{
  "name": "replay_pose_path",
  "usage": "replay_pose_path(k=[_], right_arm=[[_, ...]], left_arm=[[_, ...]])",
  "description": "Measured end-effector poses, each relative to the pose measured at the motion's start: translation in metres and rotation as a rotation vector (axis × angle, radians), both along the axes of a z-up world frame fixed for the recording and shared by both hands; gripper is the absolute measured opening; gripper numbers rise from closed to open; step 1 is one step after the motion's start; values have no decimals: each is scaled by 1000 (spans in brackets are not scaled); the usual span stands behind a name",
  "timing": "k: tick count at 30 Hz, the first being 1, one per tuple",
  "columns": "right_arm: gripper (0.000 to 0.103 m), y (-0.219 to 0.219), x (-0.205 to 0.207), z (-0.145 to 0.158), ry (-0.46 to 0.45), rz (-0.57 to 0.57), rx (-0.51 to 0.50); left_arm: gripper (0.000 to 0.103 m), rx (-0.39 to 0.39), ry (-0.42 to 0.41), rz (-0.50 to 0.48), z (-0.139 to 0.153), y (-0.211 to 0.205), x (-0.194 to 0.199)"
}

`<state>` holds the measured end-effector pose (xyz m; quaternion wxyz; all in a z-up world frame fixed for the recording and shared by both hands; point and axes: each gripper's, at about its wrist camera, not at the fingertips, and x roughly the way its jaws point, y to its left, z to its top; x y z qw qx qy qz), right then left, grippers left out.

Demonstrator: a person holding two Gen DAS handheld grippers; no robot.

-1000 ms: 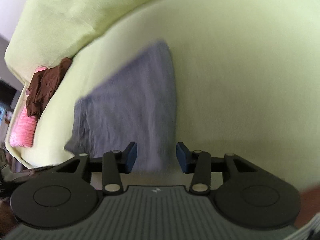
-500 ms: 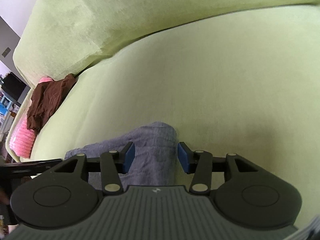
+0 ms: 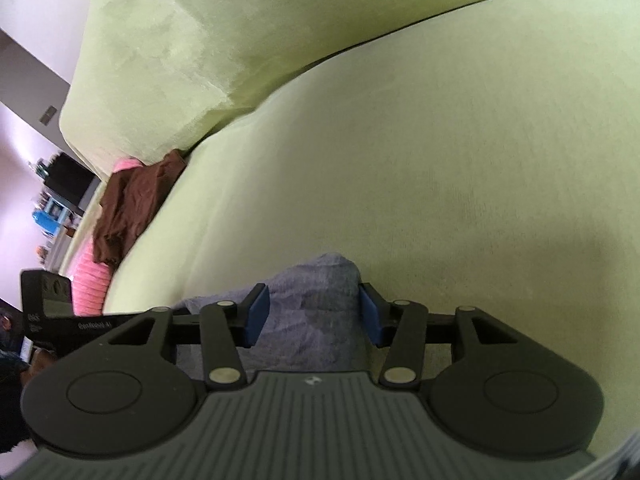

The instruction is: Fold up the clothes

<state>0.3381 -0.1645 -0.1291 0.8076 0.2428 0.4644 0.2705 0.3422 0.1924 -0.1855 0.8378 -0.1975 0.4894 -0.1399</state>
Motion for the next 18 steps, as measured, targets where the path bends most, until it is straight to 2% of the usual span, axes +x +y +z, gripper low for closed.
replay_pose_path(k=[4,7,9,11,13,18], right_arm=[[42,-7,3,1,14,-18,16],[42,-12,0,2,12,-30,8],[37,-13,-3,0,15,-28,11],[12,-10,-6,-3,8,-12,-8],[11,-3,-8,-3,-16,6,-42],[9,-5,-10,3,-52,-36,-57]], left_arm=[[44,-14,-1,-11,1,2,0],[43,5,-18,-39,5,4,-4],[41,13,-26,-49,5,3,-4],[34,34,-46,-69,7,0,-4],[30,59,-66,-88,9,-4,-5],[29,97,-99,-109,13,-8,-7]])
